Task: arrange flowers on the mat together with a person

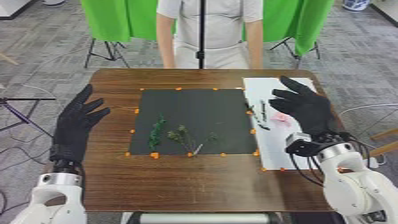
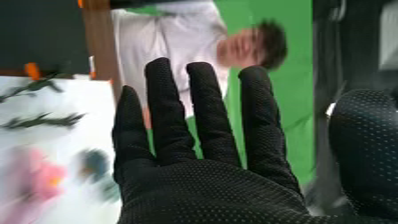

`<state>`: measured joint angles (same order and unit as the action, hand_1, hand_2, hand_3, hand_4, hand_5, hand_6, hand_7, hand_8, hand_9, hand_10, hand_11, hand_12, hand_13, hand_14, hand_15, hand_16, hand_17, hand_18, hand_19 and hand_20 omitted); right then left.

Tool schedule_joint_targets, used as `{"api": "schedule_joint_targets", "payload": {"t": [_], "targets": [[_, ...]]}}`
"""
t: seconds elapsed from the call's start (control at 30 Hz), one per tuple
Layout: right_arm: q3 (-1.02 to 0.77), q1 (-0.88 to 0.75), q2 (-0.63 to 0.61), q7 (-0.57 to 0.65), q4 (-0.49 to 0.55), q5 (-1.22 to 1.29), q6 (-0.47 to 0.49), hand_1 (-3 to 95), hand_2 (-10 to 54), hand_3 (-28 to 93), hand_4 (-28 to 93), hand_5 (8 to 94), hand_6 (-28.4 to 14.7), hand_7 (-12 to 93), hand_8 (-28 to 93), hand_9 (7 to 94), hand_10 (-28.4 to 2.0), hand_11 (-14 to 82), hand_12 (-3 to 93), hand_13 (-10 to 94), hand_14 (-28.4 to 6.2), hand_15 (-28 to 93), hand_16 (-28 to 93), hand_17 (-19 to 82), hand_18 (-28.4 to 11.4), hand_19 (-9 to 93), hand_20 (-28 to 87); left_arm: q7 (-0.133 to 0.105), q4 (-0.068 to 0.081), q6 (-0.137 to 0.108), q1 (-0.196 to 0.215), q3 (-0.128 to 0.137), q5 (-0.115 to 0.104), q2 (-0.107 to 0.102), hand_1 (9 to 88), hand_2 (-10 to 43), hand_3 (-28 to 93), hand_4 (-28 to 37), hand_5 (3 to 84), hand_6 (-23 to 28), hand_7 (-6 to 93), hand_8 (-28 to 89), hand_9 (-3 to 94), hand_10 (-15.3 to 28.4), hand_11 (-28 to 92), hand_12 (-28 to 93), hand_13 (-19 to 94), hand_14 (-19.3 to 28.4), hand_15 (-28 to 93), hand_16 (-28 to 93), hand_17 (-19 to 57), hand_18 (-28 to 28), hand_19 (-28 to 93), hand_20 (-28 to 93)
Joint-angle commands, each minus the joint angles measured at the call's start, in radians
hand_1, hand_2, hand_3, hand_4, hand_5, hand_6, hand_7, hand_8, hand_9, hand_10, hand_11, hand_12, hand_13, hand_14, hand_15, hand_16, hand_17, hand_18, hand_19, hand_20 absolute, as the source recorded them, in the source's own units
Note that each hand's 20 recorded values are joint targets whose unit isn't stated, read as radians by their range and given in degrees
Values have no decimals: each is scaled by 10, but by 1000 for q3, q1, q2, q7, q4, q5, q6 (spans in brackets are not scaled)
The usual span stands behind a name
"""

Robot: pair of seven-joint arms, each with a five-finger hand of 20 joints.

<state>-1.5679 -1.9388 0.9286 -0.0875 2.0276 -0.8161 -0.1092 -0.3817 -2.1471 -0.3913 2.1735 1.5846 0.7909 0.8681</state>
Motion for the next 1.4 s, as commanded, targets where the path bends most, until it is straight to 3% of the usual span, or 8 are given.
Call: {"api": "schedule_joint_targets", "payload": {"t": [0.03, 0.27, 0.5, 0.53, 0.6, 1.03, 1.2, 1.4], "targets": [[-9, -103, 27, -48, -2, 9, 23, 109, 106, 816, -282, 412, 38, 150, -130, 447, -141, 119, 146, 309, -187, 364, 131, 34, -204, 399, 200, -10, 1, -3, 44, 11, -15, -3, 190, 43, 776, -283, 313, 19, 84, -82, 316, 158, 209, 114, 235, 231, 462, -58, -88, 202, 431, 180], [13, -55, 17, -40, -22, -6, 39, 108, 106, 817, -283, 410, 40, 157, -132, 446, -138, 123, 147, 310, -186, 371, 140, 29, -205, 402, 208, -17, 7, -11, 5, -17, -30, -29, 192, 43, 776, -283, 313, 20, 85, -82, 320, 161, 211, 114, 237, 233, 468, -66, -88, 203, 429, 181], [18, -33, 10, -38, -28, -9, 45, 108, 106, 818, -283, 408, 42, 161, -135, 446, -138, 123, 147, 311, -187, 373, 140, 27, -204, 400, 209, -6, 7, 1, -8, -15, -23, -27, 195, 45, 772, -283, 308, 22, 87, -82, 315, 160, 212, 115, 237, 232, 468, -69, -86, 205, 433, 183], [19, -30, 10, -36, -29, -9, 45, 108, 105, 818, -283, 408, 42, 161, -135, 446, -137, 123, 147, 311, -187, 373, 140, 26, -204, 399, 209, -26, 8, -4, -4, -20, -30, -35, 195, 45, 773, -283, 307, 22, 89, -81, 315, 162, 216, 115, 237, 234, 474, -68, -82, 212, 452, 192], [18, -30, 11, -35, -29, -10, 47, 108, 105, 817, -283, 408, 42, 161, -135, 446, -137, 122, 147, 311, -187, 375, 140, 25, -204, 399, 210, -42, 7, -14, 1, -27, -36, -45, 195, 45, 773, -283, 305, 23, 91, -81, 315, 164, 222, 117, 237, 238, 489, -67, -76, 215, 473, 202], [40, -12, 10, -23, -38, -4, 65, 108, 102, 818, -283, 406, 44, 160, -135, 448, -138, 121, 147, 317, -188, 382, 139, 23, -204, 400, 213, -38, 12, -14, -16, -47, -38, -40, 202, 49, 772, -283, 315, 27, 91, -84, 332, 170, 236, 110, 249, 243, 499, -87, -55, 211, 450, 180], [37, -10, 10, -21, -40, -11, 68, 108, 101, 818, -283, 406, 44, 160, -135, 450, -138, 121, 147, 317, -188, 383, 138, 22, -203, 398, 213, -26, 13, -3, -12, -40, -29, -27, 204, 50, 771, -283, 316, 27, 90, -83, 336, 169, 235, 109, 252, 242, 489, -86, -45, 212, 446, 159], [30, -14, 9, -17, -41, -12, 64, 107, 101, 820, -283, 406, 45, 161, -135, 450, -138, 121, 148, 317, -188, 384, 137, 22, -203, 398, 213, -29, 10, -3, 0, -40, -31, -32, 203, 49, 775, -283, 312, 28, 92, -83, 330, 171, 238, 109, 248, 242, 489, -82, -57, 213, 447, 149]]}}
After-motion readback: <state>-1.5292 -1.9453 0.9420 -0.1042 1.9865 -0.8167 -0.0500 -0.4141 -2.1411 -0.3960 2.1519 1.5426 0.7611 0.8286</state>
